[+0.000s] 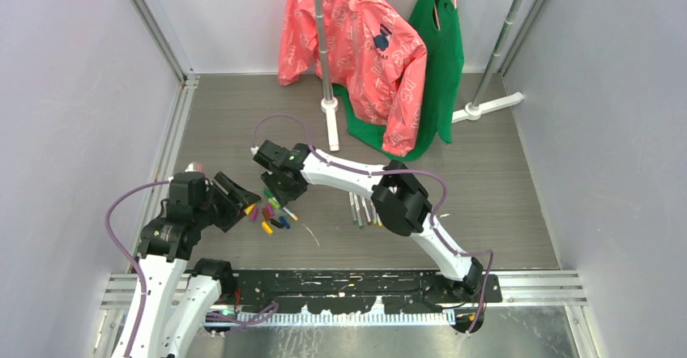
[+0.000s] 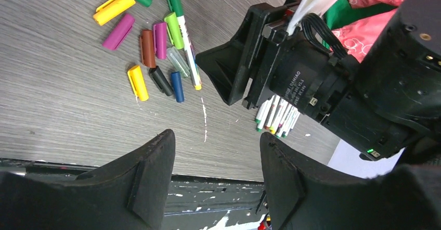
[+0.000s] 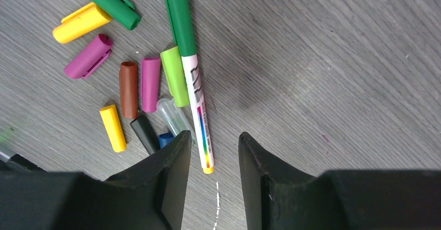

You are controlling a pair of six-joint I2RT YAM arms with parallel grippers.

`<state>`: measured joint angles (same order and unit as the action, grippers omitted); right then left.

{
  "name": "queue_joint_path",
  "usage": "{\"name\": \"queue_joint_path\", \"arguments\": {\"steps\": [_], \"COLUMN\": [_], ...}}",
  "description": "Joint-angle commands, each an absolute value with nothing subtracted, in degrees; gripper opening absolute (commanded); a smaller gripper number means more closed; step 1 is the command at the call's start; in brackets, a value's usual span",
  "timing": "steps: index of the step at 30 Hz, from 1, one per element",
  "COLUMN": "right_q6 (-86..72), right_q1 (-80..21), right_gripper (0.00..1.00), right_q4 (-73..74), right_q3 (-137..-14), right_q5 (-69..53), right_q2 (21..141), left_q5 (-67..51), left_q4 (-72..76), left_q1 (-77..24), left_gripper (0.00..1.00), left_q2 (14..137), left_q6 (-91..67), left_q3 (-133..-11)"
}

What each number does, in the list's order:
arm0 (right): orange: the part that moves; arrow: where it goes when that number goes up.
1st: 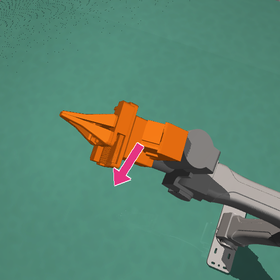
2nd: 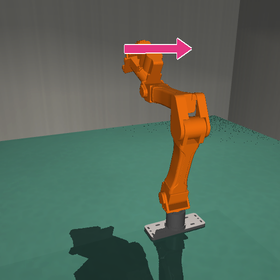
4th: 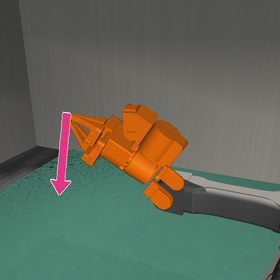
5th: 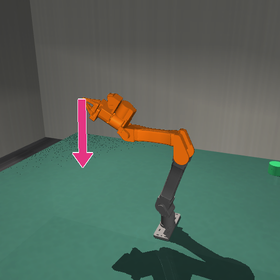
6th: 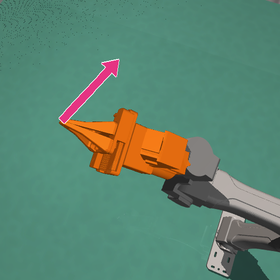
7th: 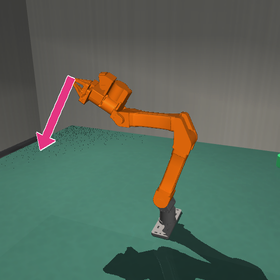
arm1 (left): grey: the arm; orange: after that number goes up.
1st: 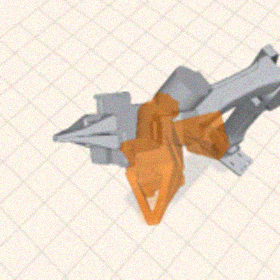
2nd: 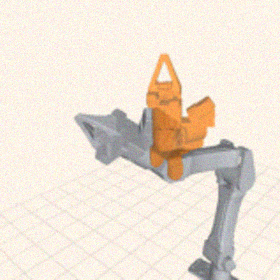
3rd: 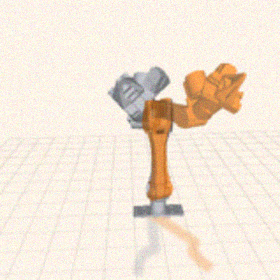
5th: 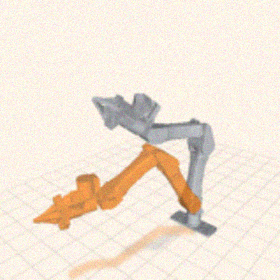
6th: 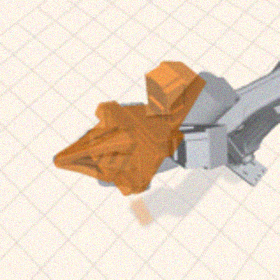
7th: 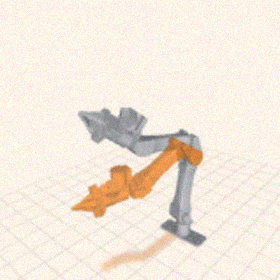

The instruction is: Open the pen caps

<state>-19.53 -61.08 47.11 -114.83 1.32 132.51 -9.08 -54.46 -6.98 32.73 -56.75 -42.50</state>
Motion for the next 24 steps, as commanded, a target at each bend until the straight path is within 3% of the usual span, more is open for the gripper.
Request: {"name": "queue_joint_path", "arguments": {"steps": [1, 24], "right_q6": [-18.3, -16.3], "right_q1": [-61.8, -63.1], "right_gripper": [0.45, 0.44], "right_q4": [48.0, 48.2], "right_q3": [-118.6, -115.6], "right_q5": [0.7, 3.7], "right_q2": [133.3, 136.0], "left_q5": [-9.1, -8.4], "left_q4": [-54.7, -55.6], "left_q1": [-6.8, -6.8], "left_gripper": [0.61, 0.60], "left_q2": [31.8, 29.7], "left_q6": [-55.0, -54.7], "left_q3": [-43.1, -42.5]}}
